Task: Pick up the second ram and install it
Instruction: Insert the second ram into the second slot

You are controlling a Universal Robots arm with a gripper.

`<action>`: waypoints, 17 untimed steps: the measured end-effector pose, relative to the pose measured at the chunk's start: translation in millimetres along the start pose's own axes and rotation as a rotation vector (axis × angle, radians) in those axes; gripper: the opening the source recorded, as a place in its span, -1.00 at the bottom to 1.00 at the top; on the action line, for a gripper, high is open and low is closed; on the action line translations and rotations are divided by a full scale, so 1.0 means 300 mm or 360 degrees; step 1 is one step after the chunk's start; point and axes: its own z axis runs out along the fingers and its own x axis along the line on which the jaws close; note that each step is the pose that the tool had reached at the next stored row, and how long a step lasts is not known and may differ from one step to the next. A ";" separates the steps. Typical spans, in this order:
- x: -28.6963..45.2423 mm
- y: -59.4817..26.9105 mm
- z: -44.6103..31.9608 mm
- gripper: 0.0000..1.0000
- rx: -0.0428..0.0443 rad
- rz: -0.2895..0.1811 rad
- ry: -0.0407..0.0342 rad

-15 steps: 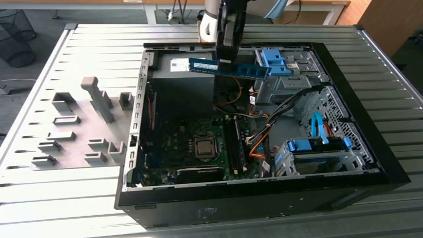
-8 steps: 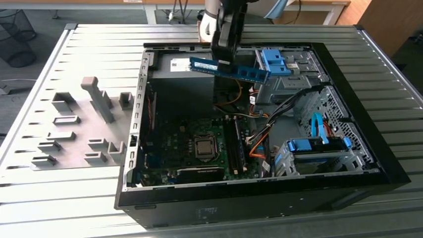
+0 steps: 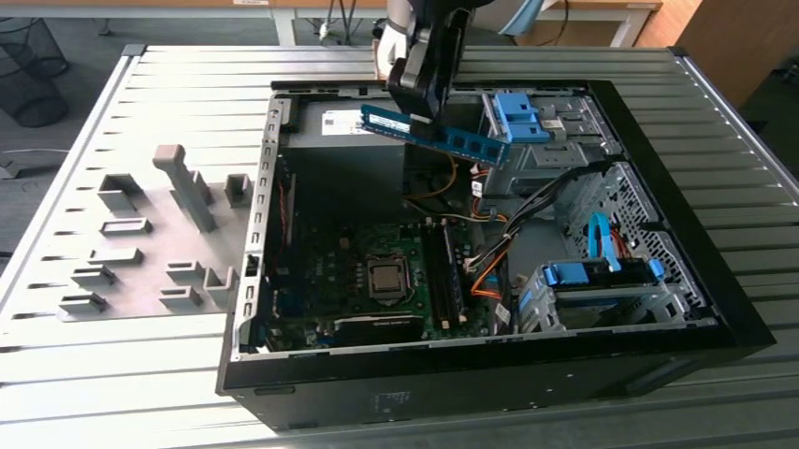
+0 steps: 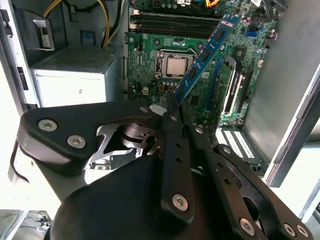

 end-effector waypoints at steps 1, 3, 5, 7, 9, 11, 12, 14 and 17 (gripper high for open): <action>0.000 0.000 0.000 -0.73 0.0000 0.0000 0.0000; 0.000 0.000 0.000 -0.73 0.0000 0.0000 0.0000; 0.000 0.000 0.000 -0.73 0.0000 0.0000 0.0000; 0.000 0.000 0.000 -0.73 0.0000 0.0000 0.0000; 0.000 0.000 0.000 -0.73 0.0000 0.0000 0.0000; 0.000 0.000 0.000 -0.73 0.0000 0.0000 0.0000; 0.000 0.000 0.000 -0.73 0.0000 0.0000 0.0000; 0.000 0.000 0.000 -0.73 0.0000 0.0003 0.0000; 0.000 0.000 0.001 -0.73 0.0000 0.0041 0.0001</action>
